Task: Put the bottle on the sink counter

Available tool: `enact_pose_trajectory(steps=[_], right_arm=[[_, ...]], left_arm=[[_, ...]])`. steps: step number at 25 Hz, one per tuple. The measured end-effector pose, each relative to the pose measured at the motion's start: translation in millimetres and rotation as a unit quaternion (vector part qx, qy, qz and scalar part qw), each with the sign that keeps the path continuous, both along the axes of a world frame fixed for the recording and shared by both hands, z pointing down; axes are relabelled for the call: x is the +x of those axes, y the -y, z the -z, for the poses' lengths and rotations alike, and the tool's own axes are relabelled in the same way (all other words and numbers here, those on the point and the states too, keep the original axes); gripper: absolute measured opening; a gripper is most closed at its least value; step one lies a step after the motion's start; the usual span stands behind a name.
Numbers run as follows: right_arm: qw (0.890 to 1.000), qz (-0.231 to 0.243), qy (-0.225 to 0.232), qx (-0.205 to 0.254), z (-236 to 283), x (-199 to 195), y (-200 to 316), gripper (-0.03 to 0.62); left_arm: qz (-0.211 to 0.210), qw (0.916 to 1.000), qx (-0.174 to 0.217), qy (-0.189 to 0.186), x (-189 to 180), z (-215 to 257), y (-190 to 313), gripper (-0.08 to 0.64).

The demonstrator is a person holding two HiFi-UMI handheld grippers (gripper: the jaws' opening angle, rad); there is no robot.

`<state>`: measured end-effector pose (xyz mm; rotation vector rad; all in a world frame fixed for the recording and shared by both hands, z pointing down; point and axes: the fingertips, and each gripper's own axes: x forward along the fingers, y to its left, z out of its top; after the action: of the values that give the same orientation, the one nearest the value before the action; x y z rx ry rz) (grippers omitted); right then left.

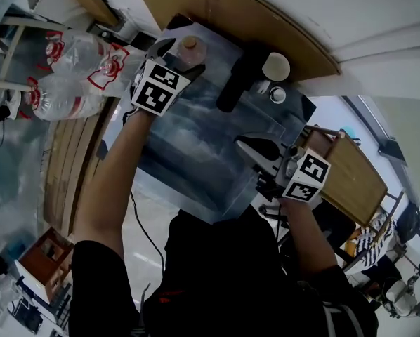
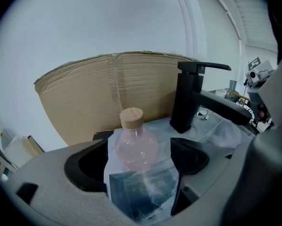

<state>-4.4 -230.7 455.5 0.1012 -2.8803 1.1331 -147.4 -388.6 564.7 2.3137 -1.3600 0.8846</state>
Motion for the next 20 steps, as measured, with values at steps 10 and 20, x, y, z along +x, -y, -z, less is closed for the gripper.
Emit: enact_pose_trajectory(steps=[10,20], right_arm=[[1.0,0.003,-0.003,0.019,13.3,-3.3,-22.8,0.002],[0.999,-0.009,-0.013,0.052,32.9,-5.8,-50.1,0.002]], left_arm=[[0.042,0.9977,0.042,-0.032,-9.8,43.3,-39.5,0.396],[0.061,0.9914,0.021,-0.114,26.9,60.1,-134.0,0.385]])
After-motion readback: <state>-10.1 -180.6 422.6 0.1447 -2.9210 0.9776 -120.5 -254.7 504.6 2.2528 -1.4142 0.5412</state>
